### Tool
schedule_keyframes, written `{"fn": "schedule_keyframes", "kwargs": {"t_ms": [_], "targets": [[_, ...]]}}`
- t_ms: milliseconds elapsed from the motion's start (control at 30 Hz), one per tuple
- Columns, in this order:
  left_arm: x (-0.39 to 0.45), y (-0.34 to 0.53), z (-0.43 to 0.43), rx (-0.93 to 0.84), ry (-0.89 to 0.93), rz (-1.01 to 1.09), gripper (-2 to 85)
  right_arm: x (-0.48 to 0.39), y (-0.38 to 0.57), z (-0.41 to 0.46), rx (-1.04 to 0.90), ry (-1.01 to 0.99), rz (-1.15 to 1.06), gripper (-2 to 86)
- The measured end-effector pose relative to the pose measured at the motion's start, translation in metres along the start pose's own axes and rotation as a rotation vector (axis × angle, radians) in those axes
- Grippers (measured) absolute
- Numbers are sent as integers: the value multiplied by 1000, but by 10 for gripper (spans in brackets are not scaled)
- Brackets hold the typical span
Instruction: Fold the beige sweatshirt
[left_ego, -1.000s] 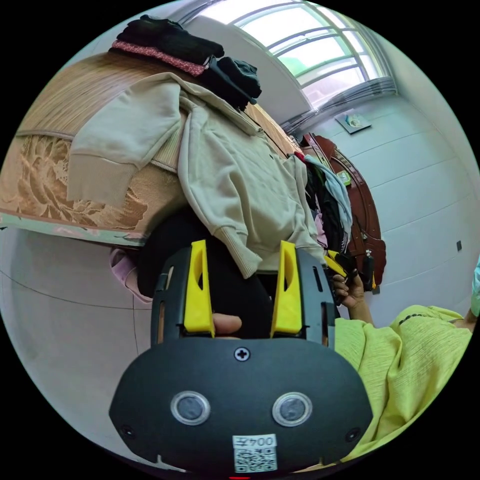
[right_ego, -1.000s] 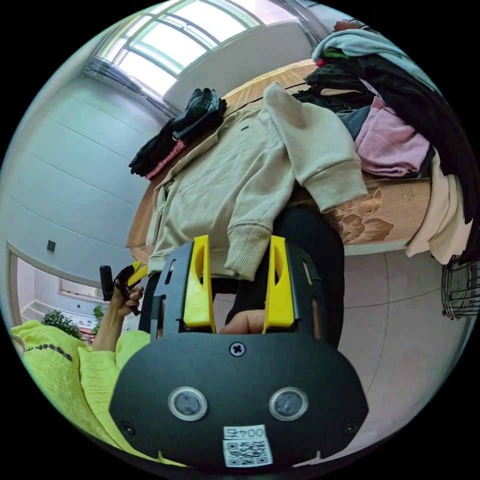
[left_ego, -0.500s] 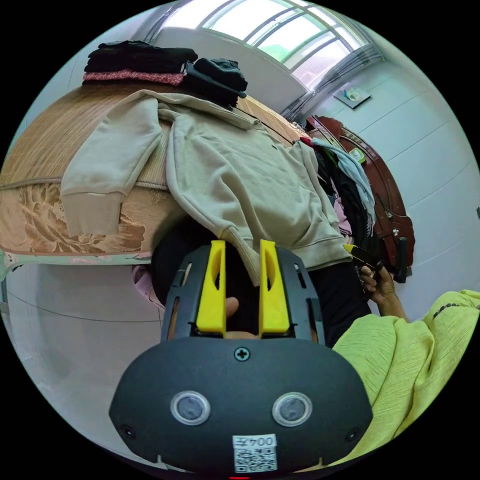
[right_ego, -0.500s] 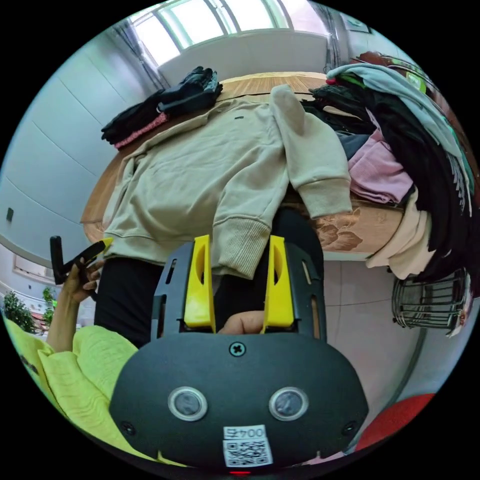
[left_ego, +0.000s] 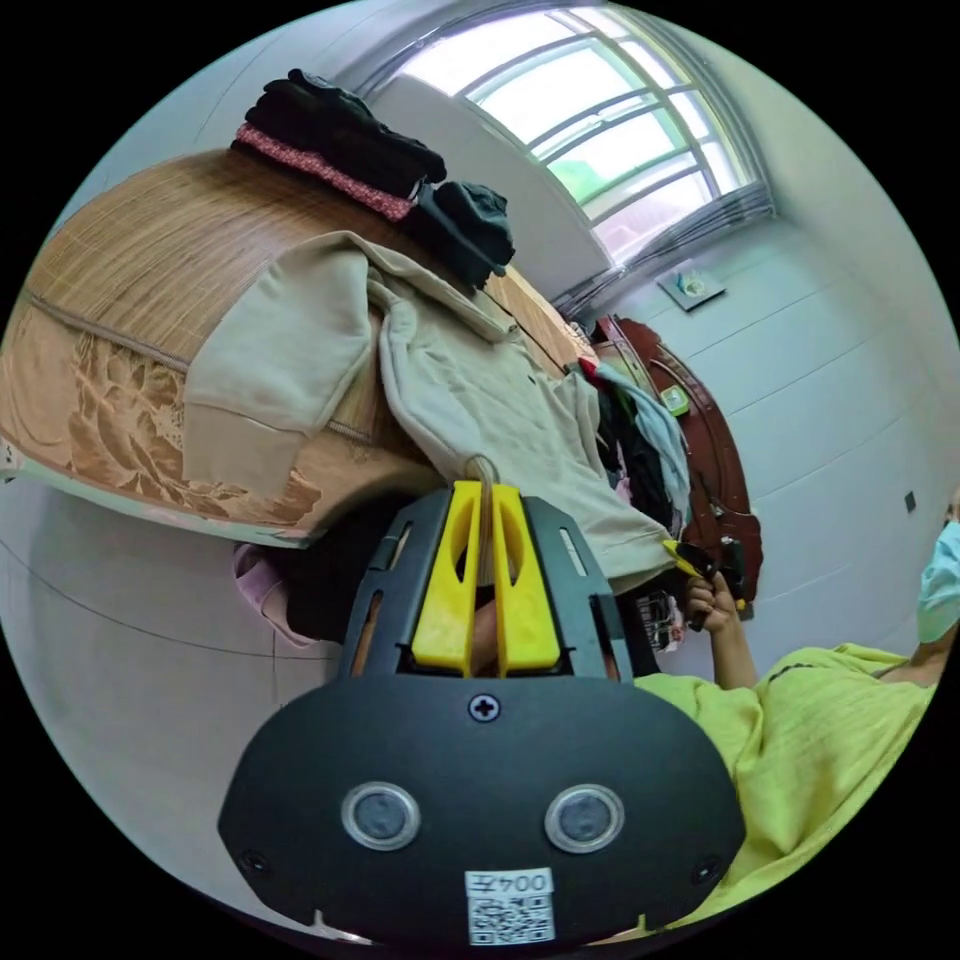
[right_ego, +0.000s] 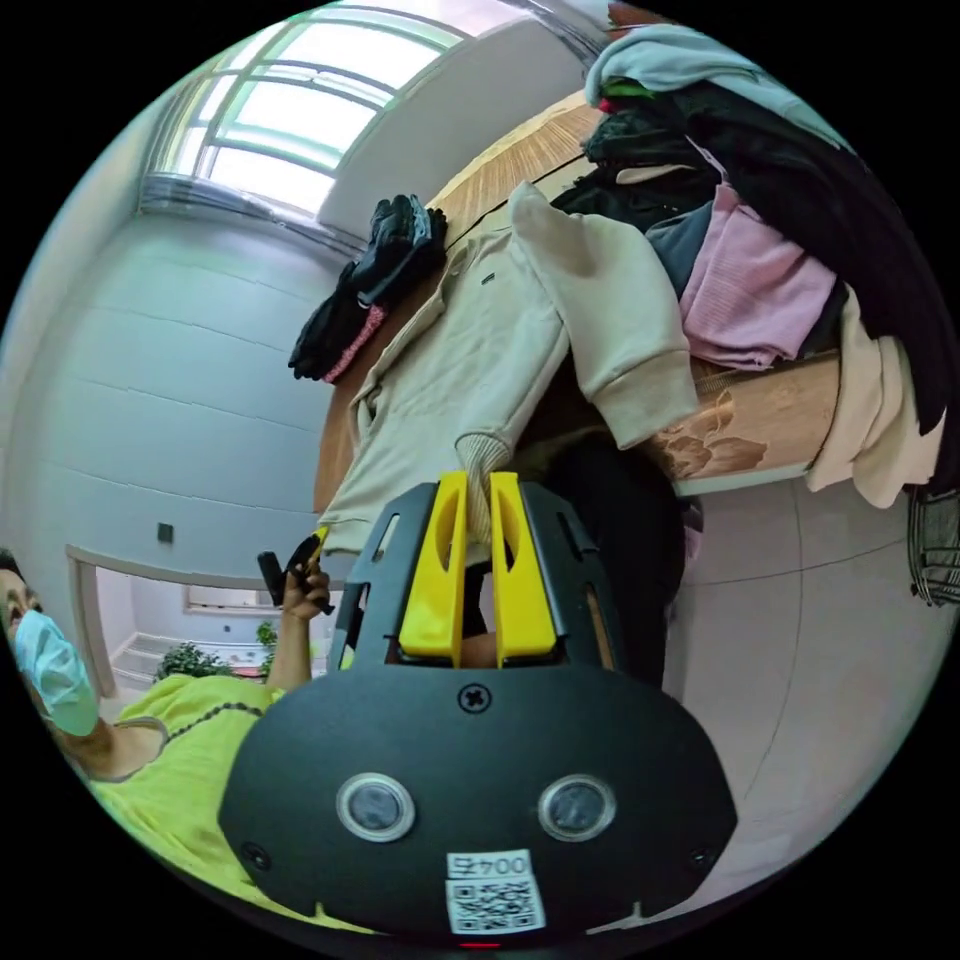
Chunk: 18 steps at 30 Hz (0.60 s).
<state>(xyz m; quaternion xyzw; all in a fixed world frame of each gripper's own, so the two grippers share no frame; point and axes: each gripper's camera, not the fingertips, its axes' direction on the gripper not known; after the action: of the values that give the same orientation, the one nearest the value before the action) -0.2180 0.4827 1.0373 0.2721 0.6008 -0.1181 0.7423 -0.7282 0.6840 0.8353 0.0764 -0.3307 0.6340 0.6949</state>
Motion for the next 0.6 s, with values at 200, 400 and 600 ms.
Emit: {"fn": "schedule_keyframes", "kwargs": {"t_ms": [200,400,600], "targets": [[-13,19,-18,-62,45,10,18,7,35,-21,-86,19,-14,51],[-32,65,-16,-137,-20,-49,30,10,93,13,-189,72,0,52],[-34,54,-50,-39,-16,-54,74,14,102,9,-102,46,12,73]]}}
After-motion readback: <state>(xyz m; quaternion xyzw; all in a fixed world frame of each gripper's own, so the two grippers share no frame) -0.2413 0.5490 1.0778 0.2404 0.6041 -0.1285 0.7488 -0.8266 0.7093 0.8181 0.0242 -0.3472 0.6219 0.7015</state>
